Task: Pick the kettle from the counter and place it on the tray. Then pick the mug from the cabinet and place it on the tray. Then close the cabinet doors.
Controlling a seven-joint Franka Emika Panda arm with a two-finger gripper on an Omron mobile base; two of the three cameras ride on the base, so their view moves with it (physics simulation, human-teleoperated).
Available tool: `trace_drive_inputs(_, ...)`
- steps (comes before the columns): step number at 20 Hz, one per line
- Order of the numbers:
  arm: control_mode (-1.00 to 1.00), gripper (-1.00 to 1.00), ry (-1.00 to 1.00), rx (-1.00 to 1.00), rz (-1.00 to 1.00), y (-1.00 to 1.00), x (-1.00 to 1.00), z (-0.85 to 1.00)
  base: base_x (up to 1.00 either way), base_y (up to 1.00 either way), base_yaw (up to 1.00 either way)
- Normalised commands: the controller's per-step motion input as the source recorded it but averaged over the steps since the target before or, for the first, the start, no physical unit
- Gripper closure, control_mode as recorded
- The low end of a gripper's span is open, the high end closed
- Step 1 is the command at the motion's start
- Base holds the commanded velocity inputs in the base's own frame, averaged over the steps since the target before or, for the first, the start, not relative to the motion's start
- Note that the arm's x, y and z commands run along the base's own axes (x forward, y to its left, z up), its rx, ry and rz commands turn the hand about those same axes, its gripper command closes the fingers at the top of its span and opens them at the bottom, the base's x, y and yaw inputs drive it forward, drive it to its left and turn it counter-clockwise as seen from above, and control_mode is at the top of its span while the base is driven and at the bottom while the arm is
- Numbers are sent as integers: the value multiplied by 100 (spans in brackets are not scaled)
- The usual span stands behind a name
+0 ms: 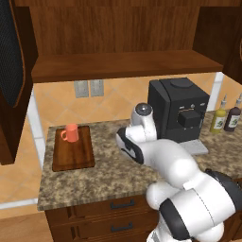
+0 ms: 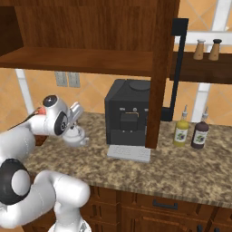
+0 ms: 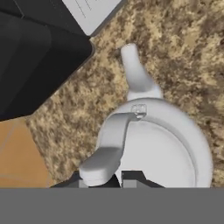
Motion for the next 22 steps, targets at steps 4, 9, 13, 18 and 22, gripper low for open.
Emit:
trace_drive_inputs(4, -100, 100, -11, 0, 0, 60, -60, 49, 0, 0, 0)
trace_drive_inputs(9, -100, 100, -1, 0, 7, 92, -19, 30, 0, 0, 0)
trace_drive_inputs(13, -100, 100, 0, 0, 9, 93, -2, 7, 0, 0, 0)
trace_drive_inputs(18, -100, 100, 0, 0, 5, 90, 2, 10, 0, 0, 0)
trace_drive_inputs(22, -100, 100, 0, 0, 1, 72, 24, 14, 0, 0, 0)
